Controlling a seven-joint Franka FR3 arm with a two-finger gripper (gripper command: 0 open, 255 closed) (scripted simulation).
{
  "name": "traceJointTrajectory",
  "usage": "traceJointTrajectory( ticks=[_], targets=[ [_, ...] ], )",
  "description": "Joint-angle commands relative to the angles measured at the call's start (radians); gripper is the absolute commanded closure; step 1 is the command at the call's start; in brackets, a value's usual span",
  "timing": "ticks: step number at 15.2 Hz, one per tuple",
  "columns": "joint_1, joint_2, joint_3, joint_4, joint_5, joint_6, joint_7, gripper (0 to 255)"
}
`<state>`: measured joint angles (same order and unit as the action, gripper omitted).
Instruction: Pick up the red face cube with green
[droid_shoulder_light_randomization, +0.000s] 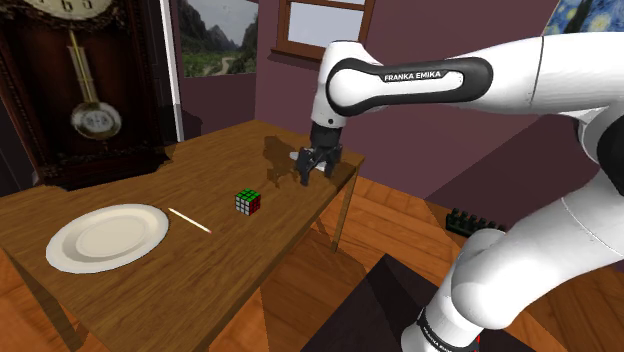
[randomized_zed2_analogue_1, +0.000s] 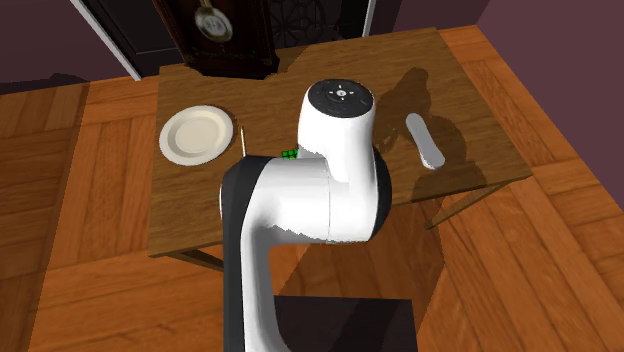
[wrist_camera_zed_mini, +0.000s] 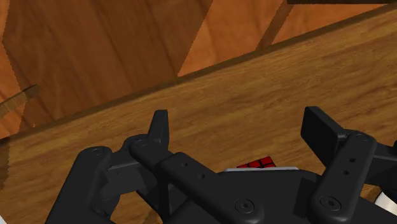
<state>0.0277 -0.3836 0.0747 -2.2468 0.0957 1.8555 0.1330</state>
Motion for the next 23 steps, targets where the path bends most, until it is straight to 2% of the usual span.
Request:
traceJointTrajectory(
  ticks=[1, 9, 17, 23],
  targets=[
    [0.004, 0.079, 0.014, 0.039, -0.007, 0.042, 0.008, 0],
    [0.022, 0.383, 0.055, 0.236, -0.064, 0.151, 0.051, 0],
    [0.062, 0.700, 0.069, 0.522, -0.146, 0.177, 0.098, 0],
    [0.065, 0.738, 0.067, 0.502, -0.154, 0.234, 0.102, 0]
  ],
)
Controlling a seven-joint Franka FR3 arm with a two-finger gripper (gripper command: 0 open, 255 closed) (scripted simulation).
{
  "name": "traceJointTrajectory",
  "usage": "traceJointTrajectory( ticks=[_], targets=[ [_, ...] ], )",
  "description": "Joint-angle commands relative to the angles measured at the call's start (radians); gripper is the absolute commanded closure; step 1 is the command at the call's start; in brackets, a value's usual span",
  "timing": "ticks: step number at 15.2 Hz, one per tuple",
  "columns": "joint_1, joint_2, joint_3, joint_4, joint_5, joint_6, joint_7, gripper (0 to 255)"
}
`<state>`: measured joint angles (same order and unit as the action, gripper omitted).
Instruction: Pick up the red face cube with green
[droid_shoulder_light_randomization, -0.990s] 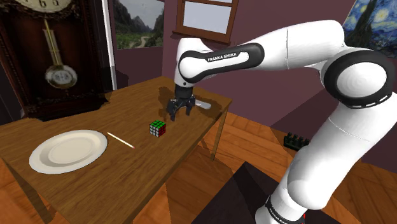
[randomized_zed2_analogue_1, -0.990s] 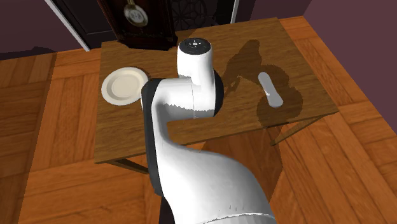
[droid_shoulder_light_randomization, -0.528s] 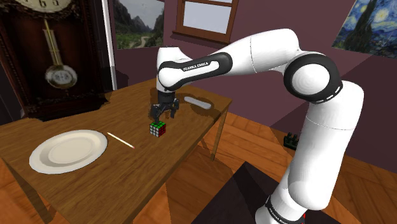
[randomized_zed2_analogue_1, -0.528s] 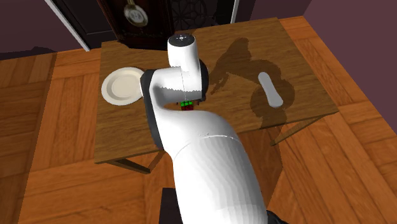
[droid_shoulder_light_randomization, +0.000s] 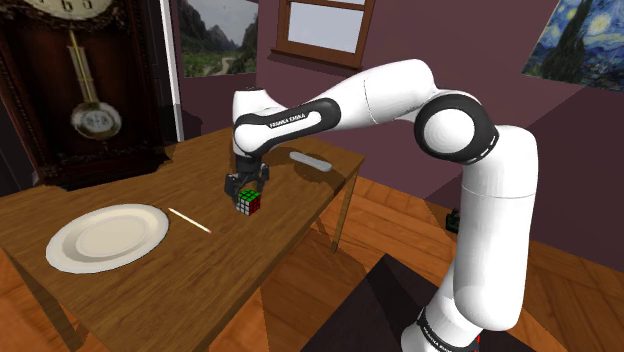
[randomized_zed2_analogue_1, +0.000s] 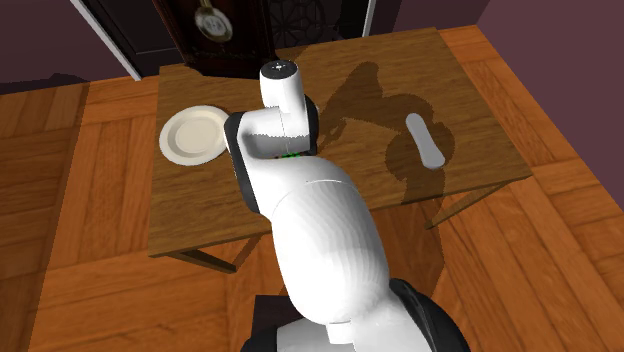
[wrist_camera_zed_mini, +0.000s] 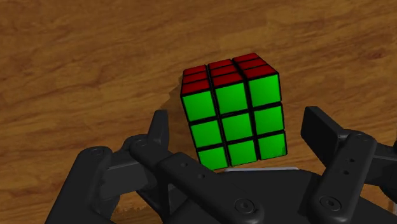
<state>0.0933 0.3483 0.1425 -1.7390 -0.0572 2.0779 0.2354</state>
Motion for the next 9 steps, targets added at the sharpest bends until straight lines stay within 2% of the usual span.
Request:
traceJointTrajectory(
  ticks=[1, 4, 5, 9],
  targets=[
    [0.000, 0.012, -0.001, -0.012, -0.002, 0.024, 0.001, 0],
    [0.000, 0.020, -0.002, -0.021, -0.004, 0.042, 0.002, 0],
    [0.001, 0.019, -0.002, -0.022, -0.004, 0.042, 0.002, 255],
    [0.001, 0.019, -0.002, -0.022, -0.004, 0.042, 0.002, 255]
  ],
)
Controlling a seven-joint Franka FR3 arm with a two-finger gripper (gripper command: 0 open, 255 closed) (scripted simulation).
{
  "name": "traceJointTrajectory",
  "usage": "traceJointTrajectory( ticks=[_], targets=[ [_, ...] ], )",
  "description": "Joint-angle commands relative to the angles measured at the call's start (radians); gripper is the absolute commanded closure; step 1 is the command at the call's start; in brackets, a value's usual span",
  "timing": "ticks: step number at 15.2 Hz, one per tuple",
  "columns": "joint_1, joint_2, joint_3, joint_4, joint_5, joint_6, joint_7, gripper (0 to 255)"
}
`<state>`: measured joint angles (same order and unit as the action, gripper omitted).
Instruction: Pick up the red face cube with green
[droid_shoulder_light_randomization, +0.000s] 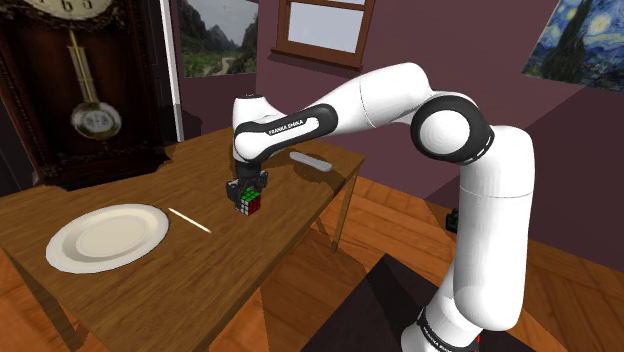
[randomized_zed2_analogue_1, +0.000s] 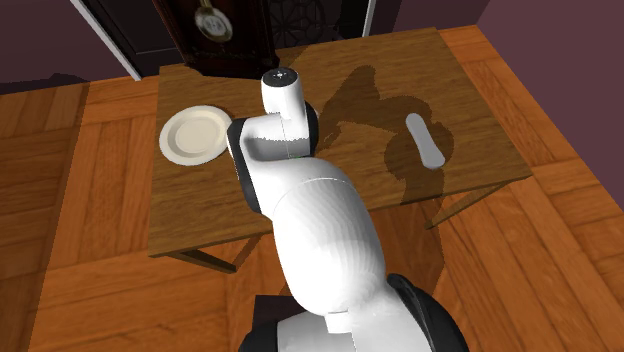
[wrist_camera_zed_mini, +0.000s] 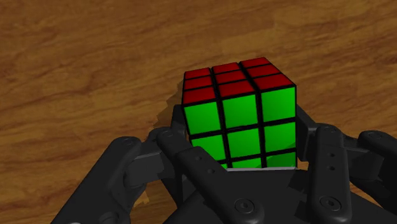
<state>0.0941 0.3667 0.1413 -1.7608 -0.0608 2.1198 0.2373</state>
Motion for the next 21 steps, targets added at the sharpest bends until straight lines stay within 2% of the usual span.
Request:
traceJointTrajectory(
  ticks=[1, 5, 21],
  targets=[
    [0.000, 0.001, 0.000, -0.001, 0.000, 0.000, 0.000, 255],
    [0.000, 0.002, -0.001, 0.001, 0.000, 0.000, 0.000, 255],
    [-0.002, -0.064, 0.004, 0.115, 0.013, -0.180, -0.009, 255]
  ],
)
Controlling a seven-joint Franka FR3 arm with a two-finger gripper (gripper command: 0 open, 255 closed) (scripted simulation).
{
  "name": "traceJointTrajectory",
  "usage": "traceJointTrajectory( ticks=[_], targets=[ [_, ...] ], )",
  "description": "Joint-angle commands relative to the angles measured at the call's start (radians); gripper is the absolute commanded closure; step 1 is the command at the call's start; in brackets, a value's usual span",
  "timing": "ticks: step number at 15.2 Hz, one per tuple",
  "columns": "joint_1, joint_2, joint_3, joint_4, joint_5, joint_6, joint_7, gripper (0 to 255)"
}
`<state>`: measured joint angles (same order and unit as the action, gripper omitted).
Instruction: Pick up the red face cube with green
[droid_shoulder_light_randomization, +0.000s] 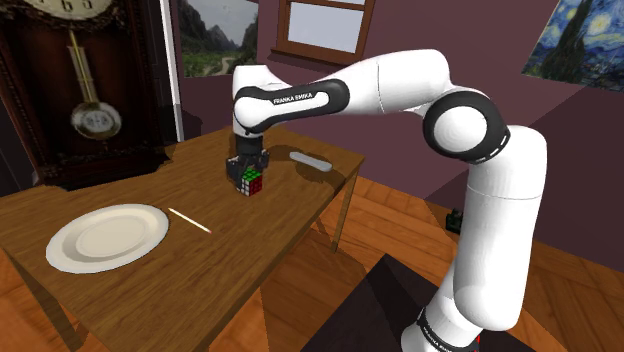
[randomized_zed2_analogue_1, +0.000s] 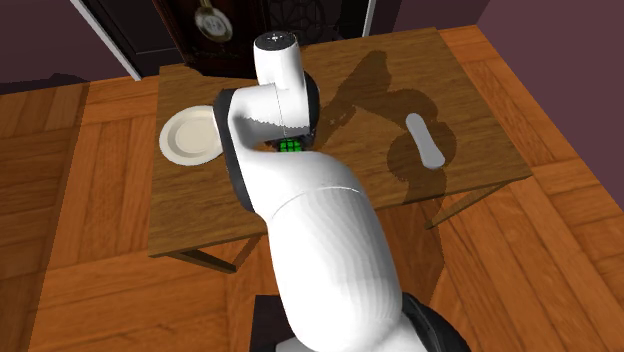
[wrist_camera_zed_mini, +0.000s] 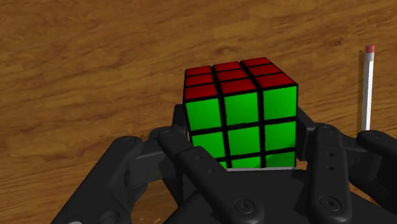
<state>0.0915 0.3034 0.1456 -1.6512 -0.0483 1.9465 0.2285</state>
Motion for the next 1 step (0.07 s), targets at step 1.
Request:
traceJointTrajectory(
  ticks=[1],
  targets=[
    [0.000, 0.000, 0.000, 0.006, 0.000, -0.006, 0.000, 255]
  ],
)
